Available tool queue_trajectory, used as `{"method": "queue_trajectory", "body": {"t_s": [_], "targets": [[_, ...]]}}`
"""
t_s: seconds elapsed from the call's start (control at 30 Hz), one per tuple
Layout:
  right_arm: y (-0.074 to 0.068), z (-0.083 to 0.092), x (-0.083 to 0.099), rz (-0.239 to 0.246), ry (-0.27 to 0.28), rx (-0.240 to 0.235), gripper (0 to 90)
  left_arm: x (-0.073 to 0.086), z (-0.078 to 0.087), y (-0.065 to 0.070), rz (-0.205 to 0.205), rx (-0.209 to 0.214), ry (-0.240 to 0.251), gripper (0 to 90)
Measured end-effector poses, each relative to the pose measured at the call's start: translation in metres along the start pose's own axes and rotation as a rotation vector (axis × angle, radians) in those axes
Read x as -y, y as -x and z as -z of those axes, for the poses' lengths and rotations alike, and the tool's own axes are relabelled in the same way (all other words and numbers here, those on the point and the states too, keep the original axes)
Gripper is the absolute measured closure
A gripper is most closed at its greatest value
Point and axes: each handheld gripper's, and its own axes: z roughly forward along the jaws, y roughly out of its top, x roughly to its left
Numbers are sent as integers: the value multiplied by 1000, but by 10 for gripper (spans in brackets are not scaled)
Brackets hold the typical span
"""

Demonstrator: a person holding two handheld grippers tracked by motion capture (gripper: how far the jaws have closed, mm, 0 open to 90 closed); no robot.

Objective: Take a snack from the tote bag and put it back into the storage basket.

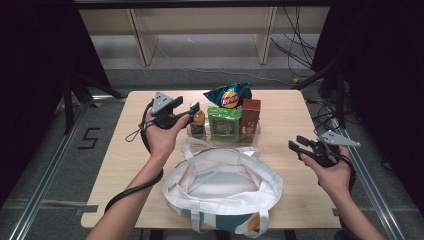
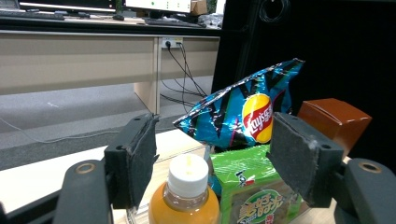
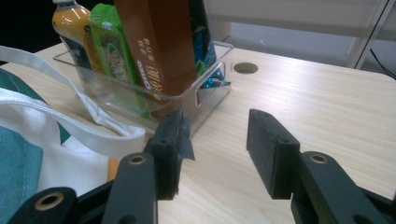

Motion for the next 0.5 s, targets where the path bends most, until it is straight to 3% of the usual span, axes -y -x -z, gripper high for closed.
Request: {"method": "queue_trajectory", "body": {"t_s": [0.2,0.27,0.5], "targets": [[0,-1,0,-4,9,-10,570,0,9,3,-8,8,-3,311],[2,-1,0,26,9,-3,570,0,12,3,-15,11,-5,310],[0,0,0,2,7,1,570,1,26,5,-13,27,-9,310]]}}
